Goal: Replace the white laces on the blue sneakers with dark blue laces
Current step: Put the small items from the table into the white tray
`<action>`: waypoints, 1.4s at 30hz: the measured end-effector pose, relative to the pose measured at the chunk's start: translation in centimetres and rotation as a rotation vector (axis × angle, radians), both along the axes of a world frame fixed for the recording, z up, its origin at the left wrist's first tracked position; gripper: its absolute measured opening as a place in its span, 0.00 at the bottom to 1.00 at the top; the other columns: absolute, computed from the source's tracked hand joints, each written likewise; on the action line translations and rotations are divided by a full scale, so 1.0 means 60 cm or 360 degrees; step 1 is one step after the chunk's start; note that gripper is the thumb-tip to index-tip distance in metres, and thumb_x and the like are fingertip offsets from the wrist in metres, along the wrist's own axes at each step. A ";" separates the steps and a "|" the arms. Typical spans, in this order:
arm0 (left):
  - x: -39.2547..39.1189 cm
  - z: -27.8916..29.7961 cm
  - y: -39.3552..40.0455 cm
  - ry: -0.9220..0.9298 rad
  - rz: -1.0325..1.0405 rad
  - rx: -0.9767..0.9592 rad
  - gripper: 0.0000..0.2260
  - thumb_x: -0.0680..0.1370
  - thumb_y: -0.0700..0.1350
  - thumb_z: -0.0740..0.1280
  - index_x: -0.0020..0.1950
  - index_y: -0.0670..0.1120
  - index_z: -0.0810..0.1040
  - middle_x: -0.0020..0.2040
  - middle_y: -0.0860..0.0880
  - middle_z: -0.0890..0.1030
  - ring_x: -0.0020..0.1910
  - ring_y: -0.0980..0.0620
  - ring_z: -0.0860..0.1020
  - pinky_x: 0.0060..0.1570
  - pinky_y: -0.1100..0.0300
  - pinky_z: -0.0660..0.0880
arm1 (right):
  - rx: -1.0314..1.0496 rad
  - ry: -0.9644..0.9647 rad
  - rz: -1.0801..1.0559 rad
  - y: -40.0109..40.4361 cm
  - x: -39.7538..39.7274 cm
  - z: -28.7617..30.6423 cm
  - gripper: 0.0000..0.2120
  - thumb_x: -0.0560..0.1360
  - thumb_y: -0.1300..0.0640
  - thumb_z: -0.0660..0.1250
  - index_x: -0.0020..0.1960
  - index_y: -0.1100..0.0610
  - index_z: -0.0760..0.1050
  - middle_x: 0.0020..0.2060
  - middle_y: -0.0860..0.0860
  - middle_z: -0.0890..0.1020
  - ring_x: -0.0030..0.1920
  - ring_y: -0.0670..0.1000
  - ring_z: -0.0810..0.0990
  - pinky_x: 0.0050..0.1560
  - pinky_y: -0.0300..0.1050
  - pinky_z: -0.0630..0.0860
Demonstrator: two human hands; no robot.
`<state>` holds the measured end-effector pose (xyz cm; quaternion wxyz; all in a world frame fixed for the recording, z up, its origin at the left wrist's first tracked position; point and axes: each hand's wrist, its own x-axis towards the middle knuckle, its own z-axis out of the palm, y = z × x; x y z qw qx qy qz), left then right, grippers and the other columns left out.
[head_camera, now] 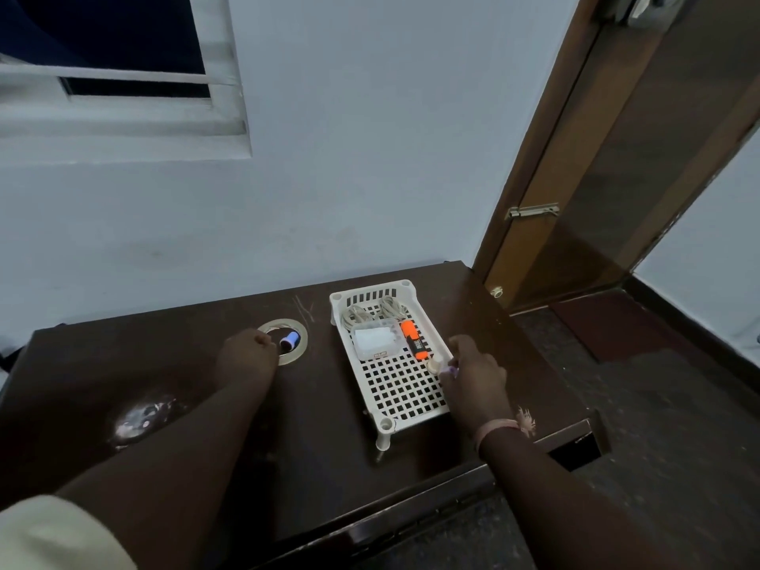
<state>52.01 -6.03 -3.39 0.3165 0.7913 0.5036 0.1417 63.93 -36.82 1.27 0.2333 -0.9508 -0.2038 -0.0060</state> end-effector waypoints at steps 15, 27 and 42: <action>0.057 -0.022 0.024 0.0371 -0.0102 0.0037 0.20 0.72 0.65 0.68 0.46 0.50 0.84 0.45 0.48 0.82 0.49 0.43 0.81 0.52 0.52 0.77 | -0.0069 -0.0029 -0.0039 0.000 0.000 -0.019 0.21 0.75 0.49 0.66 0.66 0.45 0.65 0.52 0.45 0.78 0.60 0.52 0.68 0.51 0.47 0.53; 0.039 0.093 -0.222 -0.0583 -0.0830 -0.0236 0.10 0.74 0.55 0.75 0.52 0.54 0.86 0.45 0.59 0.85 0.43 0.64 0.81 0.44 0.65 0.76 | 0.0767 0.0411 0.0091 0.018 -0.019 0.062 0.11 0.73 0.45 0.68 0.54 0.44 0.81 0.45 0.44 0.82 0.44 0.49 0.83 0.47 0.55 0.82; -0.033 0.063 -0.157 -0.0293 -0.0179 -0.0028 0.08 0.79 0.44 0.65 0.50 0.50 0.85 0.51 0.50 0.86 0.52 0.46 0.82 0.46 0.60 0.71 | 0.0086 0.0166 0.0103 -0.045 -0.026 0.019 0.02 0.72 0.55 0.72 0.43 0.47 0.81 0.47 0.44 0.81 0.51 0.49 0.79 0.56 0.52 0.73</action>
